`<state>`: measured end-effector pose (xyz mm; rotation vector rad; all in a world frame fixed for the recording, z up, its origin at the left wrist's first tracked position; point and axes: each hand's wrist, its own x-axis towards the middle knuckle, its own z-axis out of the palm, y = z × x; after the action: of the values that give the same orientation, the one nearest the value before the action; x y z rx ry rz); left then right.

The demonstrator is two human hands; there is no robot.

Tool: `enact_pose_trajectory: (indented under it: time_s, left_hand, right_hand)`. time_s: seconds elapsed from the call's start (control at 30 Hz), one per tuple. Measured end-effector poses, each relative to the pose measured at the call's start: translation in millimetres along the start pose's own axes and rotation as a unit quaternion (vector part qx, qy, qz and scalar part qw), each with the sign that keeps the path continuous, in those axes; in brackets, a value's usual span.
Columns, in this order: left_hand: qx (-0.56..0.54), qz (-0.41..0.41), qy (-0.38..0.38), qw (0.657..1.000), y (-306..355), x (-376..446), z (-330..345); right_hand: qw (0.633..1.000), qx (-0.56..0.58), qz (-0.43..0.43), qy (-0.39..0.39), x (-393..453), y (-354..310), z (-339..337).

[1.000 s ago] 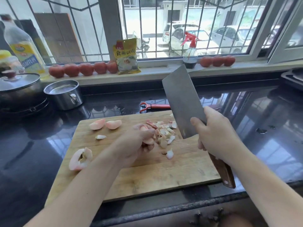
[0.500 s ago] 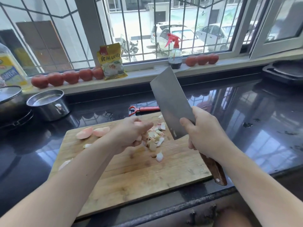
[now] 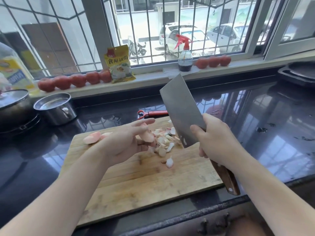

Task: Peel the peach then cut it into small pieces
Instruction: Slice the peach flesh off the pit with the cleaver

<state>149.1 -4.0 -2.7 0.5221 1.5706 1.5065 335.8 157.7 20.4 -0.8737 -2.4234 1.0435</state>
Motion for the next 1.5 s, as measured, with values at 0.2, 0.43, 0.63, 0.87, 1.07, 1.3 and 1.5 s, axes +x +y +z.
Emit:
enact_pose_trajectory:
  time_s: [0.2,0.43,0.63,0.87,1.07,1.3,1.5]
  left_hand:
    - [-0.067,0.07,-0.036,0.995,-15,-42,-32]
    - [-0.065,0.06,0.027,0.996,-16,-62,-56]
    - [0.063,0.035,0.109,0.991,-9,-69,-86]
    - [0.24,0.028,0.128,0.962,19,-73,-118]
    - [0.311,0.038,0.086,0.946,16,-47,-74]
    - [0.017,0.035,-0.077,0.996,3,-21,-31]
    - [-0.08,0.078,-0.134,0.985,-8,-25,-29]
  right_hand:
    - [1.0,0.009,-0.017,-0.016,1,-9,19]
    - [0.998,0.014,-0.044,-0.047,0,-29,45]
    - [0.997,-0.027,-0.055,-0.049,-1,-39,53]
    - [0.995,-0.059,-0.046,-0.067,0,-36,59]
    - [0.998,-0.018,-0.032,-0.042,2,-33,43]
    - [0.999,0.038,0.009,-0.018,-5,-7,13]
    - [0.984,0.169,0.04,-0.034,-5,11,8]
